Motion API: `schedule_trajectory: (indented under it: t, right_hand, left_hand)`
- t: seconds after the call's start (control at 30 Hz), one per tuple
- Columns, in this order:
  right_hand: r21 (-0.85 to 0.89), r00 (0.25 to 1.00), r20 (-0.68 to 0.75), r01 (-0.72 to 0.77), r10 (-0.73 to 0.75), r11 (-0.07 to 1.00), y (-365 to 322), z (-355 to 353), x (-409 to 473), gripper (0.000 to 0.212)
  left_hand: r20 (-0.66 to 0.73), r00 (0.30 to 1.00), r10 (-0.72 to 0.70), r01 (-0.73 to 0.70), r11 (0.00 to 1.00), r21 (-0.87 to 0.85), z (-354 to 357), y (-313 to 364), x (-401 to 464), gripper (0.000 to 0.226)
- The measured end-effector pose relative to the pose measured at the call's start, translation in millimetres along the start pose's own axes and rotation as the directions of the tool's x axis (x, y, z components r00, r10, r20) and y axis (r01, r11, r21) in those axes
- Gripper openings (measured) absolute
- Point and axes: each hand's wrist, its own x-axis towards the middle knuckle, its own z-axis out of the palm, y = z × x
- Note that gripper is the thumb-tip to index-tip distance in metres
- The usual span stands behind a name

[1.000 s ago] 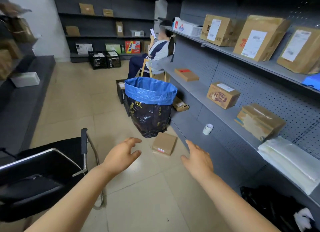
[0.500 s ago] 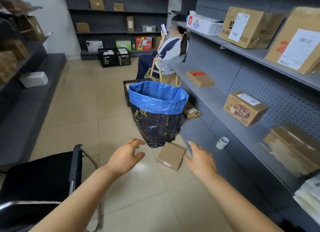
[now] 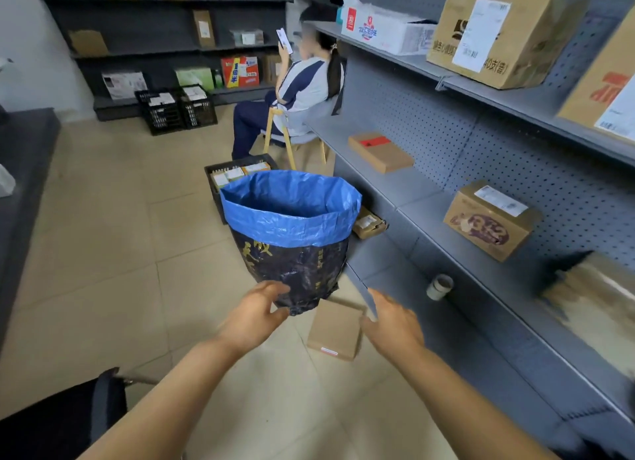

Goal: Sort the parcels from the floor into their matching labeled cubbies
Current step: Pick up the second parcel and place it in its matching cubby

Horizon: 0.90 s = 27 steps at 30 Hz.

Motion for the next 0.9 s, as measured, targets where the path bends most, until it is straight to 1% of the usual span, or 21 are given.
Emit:
schedule_trajectory:
  t: [0.17, 0.27, 0.37, 0.43, 0.53, 0.63, 0.9]
  right_hand:
    - [0.036, 0.998, 0.018, -0.060, 0.060, 0.998, -16, 8, 64, 0.058]
    - [0.044, 0.996, 0.031, -0.090, 0.089, 0.995, -10, 14, 97, 0.058]
    - [0.066, 0.990, 0.063, -0.127, 0.123, 0.990, 3, 21, 131, 0.059]
    - [0.081, 0.988, 0.073, -0.142, 0.137, 0.986, 14, 28, 155, 0.056]
    - [0.082, 0.983, 0.083, -0.169, 0.162, 0.982, 31, 40, 193, 0.053]
    - [0.016, 0.977, 0.134, -0.169, 0.165, 0.986, 48, 54, 228, 0.054]
    - [0.047, 0.937, 0.281, -0.229, 0.208, 0.972, 92, 115, 306, 0.061]
  left_hand:
    - [0.065, 0.998, 0.023, -0.027, 0.998, 0.053, -7, -26, 80, 0.040]
    - [0.127, 0.992, 0.017, -0.030, 0.995, 0.097, 6, -32, 119, 0.042]
    - [0.184, 0.983, 0.011, -0.030, 0.994, 0.103, 25, -34, 155, 0.042]
    - [0.212, 0.977, 0.004, -0.028, 0.994, 0.110, 38, -35, 179, 0.043]
    - [0.243, 0.969, -0.030, 0.003, 0.994, 0.109, 57, -41, 213, 0.042]
    - [0.286, 0.956, -0.065, 0.040, 0.995, 0.090, 77, -52, 245, 0.042]
    - [0.371, 0.912, -0.175, 0.153, 0.984, 0.089, 147, -100, 315, 0.045]
